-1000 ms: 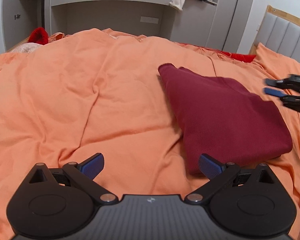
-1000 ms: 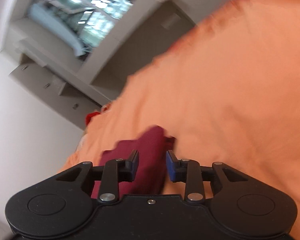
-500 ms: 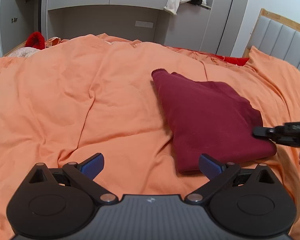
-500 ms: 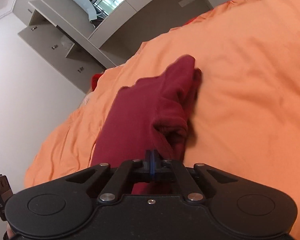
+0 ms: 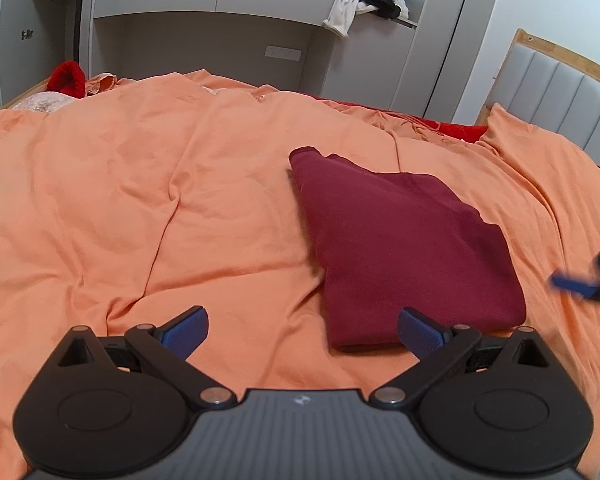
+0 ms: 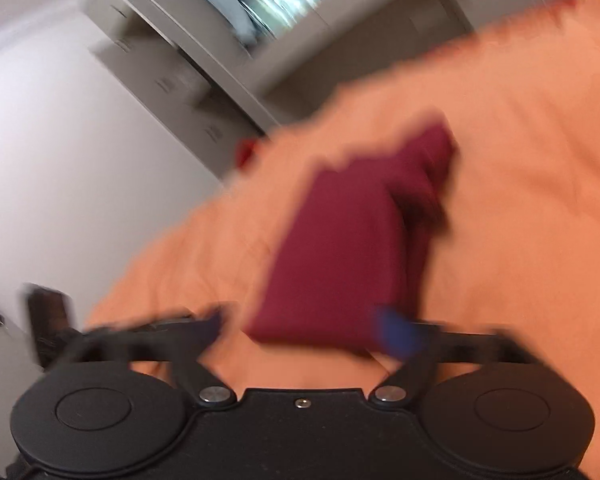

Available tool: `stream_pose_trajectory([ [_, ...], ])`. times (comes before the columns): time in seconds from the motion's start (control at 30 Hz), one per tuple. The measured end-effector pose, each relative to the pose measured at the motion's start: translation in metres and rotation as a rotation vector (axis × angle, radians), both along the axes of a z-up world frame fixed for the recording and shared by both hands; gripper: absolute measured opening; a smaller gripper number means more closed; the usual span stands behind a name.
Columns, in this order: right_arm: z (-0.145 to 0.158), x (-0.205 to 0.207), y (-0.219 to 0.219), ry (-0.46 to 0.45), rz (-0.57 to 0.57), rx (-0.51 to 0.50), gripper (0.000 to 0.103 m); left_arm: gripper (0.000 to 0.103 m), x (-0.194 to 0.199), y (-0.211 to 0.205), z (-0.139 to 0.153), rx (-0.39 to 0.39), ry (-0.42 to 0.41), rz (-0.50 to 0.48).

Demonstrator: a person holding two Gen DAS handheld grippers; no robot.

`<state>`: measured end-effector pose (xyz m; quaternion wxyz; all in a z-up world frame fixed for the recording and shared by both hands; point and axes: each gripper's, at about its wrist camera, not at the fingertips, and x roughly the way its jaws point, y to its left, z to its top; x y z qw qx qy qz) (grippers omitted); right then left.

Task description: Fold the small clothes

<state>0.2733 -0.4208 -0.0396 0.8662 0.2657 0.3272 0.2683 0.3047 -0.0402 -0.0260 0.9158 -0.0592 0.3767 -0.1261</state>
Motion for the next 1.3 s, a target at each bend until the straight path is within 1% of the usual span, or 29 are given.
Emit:
stream_pose_trajectory([
  [0.03,0.013,-0.003,-0.004,-0.05,-0.007,-0.006,0.102,0.102,0.0,-0.001,0.0,-0.002,0.0,0.0],
  [0.07,0.023,-0.003,-0.008,-0.068,-0.01,-0.015,0.103,0.102,0.001,-0.003,0.001,-0.006,0.001,-0.002],
  [0.13,0.037,0.001,-0.02,-0.067,-0.038,-0.011,0.103,0.102,0.002,-0.006,0.002,-0.005,0.0,-0.006],
  [0.2,0.043,0.009,-0.033,-0.031,-0.064,0.013,0.103,0.102,0.002,-0.009,0.005,0.001,-0.01,-0.005],
  [0.27,0.044,0.015,-0.044,0.015,-0.09,0.019,0.103,0.102,0.002,-0.011,0.008,0.007,-0.02,-0.006],
  [0.33,0.043,0.019,-0.051,0.039,-0.116,0.005,0.103,0.102,0.002,-0.013,0.01,0.008,-0.028,0.002],
  [0.37,0.043,0.023,-0.051,0.039,-0.124,-0.002,0.103,0.102,0.002,-0.013,0.011,0.006,-0.031,0.005],
  [0.47,0.039,0.017,-0.054,0.033,-0.122,-0.016,0.103,0.102,0.007,-0.015,0.008,-0.009,-0.018,0.003],
  [0.63,0.032,0.04,-0.051,0.048,-0.097,-0.046,0.103,0.102,0.021,-0.018,-0.003,-0.04,0.021,-0.01],
  [0.7,0.026,0.05,-0.05,0.056,-0.082,-0.05,0.103,0.102,0.031,-0.017,-0.006,-0.072,0.035,-0.028],
  [0.77,0.021,0.061,-0.049,0.044,-0.074,-0.052,0.103,0.102,0.042,-0.013,-0.009,-0.112,0.048,-0.041],
  [0.9,0.01,0.084,-0.049,0.021,-0.091,-0.046,0.103,0.102,0.068,0.0,-0.022,-0.196,0.118,-0.014],
  [1.0,-0.002,0.101,-0.044,0.042,-0.033,-0.053,0.103,0.102,0.083,-0.002,-0.038,-0.265,0.184,-0.048],
  [1.07,-0.012,0.11,-0.042,0.057,-0.026,-0.063,0.103,0.102,0.091,-0.007,-0.051,-0.285,0.223,-0.076],
  [1.1,-0.017,0.114,-0.043,0.061,-0.029,-0.047,0.103,0.102,0.095,-0.01,-0.058,-0.282,0.245,-0.081],
  [1.17,-0.026,0.121,-0.048,0.083,-0.038,-0.009,0.103,0.102,0.101,-0.012,-0.067,-0.282,0.264,-0.069],
  [1.23,-0.034,0.126,-0.052,0.097,-0.041,0.019,0.103,0.102,0.107,-0.008,-0.073,-0.322,0.271,-0.063],
  [1.3,-0.042,0.131,-0.055,0.11,-0.033,0.052,0.103,0.102,0.114,-0.002,-0.077,-0.387,0.283,-0.051],
])
